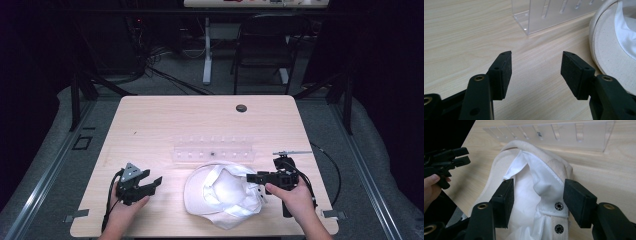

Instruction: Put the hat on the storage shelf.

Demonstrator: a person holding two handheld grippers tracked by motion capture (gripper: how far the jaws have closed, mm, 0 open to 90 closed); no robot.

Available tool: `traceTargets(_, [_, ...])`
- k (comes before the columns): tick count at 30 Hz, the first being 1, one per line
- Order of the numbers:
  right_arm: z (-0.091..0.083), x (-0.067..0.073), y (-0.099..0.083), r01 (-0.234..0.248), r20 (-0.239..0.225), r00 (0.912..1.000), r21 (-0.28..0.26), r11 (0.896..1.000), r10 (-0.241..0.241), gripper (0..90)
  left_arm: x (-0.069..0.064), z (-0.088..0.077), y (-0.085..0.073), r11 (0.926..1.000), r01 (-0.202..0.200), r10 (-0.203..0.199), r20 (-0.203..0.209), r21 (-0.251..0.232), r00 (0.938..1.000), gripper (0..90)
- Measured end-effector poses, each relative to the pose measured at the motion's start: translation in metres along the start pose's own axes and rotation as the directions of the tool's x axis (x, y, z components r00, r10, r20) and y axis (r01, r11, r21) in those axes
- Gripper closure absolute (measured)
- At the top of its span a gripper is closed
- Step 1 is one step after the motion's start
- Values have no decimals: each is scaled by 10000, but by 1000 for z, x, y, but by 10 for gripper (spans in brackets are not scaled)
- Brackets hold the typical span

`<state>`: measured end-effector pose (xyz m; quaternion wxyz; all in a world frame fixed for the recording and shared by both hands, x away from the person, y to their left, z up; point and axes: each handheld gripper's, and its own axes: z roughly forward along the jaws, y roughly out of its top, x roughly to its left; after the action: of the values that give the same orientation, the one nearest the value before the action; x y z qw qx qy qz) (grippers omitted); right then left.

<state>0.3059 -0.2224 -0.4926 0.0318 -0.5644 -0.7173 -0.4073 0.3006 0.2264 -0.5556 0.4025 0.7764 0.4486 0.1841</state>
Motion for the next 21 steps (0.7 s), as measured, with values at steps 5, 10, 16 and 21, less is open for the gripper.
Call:
traceTargets(5, [4, -8, -3, -65, 342, 9994, 396, 9992, 51, 406, -1, -1, -1, 10000, -21, 21, -11, 55, 10000, 428])
traceTargets(10, [6, -14, -5, -362, 113, 9993, 754, 9965, 355, 403, -2, 0, -1, 10000, -37, 38, -41, 70, 10000, 428])
traceTargets(16, [13, -21, -8, -534, -151, 9983, 1384, 9889, 561, 403, -1, -1, -2, 9999, -87, 88, -109, 116, 9999, 428])
traceTargets(21, [23, -24, -12, -785, -290, 9960, 1789, 9807, 850, 405, 0, -2, -3, 10000, -18, 19, -156, 86, 9999, 428])
